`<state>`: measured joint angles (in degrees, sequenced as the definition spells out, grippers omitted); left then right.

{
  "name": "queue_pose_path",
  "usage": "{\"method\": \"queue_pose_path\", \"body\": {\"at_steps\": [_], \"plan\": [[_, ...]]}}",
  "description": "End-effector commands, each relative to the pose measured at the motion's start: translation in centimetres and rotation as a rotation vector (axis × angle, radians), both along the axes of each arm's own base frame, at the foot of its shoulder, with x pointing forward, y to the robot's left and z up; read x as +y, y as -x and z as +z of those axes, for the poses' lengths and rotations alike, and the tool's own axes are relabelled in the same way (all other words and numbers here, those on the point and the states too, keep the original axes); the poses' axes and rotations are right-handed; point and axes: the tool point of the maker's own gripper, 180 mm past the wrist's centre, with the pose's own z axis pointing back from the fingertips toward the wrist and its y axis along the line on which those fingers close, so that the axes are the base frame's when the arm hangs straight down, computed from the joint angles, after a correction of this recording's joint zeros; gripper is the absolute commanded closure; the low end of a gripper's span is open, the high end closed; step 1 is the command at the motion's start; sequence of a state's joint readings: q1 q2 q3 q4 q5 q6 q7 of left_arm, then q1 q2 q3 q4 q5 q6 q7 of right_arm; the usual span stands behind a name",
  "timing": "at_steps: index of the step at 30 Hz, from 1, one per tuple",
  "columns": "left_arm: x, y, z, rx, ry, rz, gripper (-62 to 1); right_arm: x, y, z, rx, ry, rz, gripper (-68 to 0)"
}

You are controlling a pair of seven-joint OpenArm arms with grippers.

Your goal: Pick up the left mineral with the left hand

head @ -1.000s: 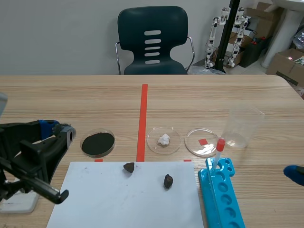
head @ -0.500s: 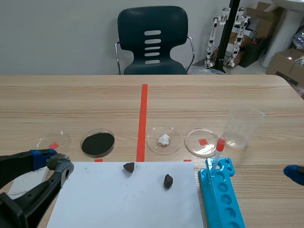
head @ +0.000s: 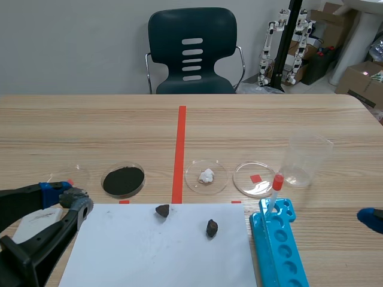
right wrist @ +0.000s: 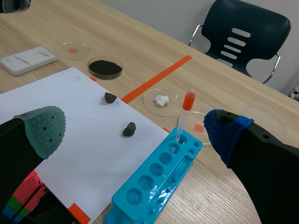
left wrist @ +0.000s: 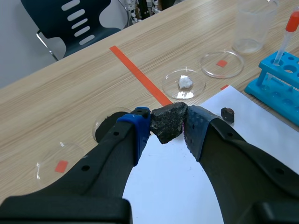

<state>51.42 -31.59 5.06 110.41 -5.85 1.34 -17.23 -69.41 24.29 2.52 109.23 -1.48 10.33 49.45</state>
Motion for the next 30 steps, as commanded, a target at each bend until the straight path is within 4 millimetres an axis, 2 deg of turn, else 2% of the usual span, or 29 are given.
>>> {"method": "queue_pose_path", "body": {"at_steps": [1, 30], "plan": [[-0.31, -0.24, 0.99, -0.03, 0.023, -0.003, -11.7, 0.05, -0.23, 0.59, -0.019, -0.015, 0.0, -62.1], [-0.18, -0.33, 1.11, -0.039, 0.022, 0.005, -11.7, 0.05, -0.23, 0.59, -0.019, -0.015, 0.0, -62.1]]}}
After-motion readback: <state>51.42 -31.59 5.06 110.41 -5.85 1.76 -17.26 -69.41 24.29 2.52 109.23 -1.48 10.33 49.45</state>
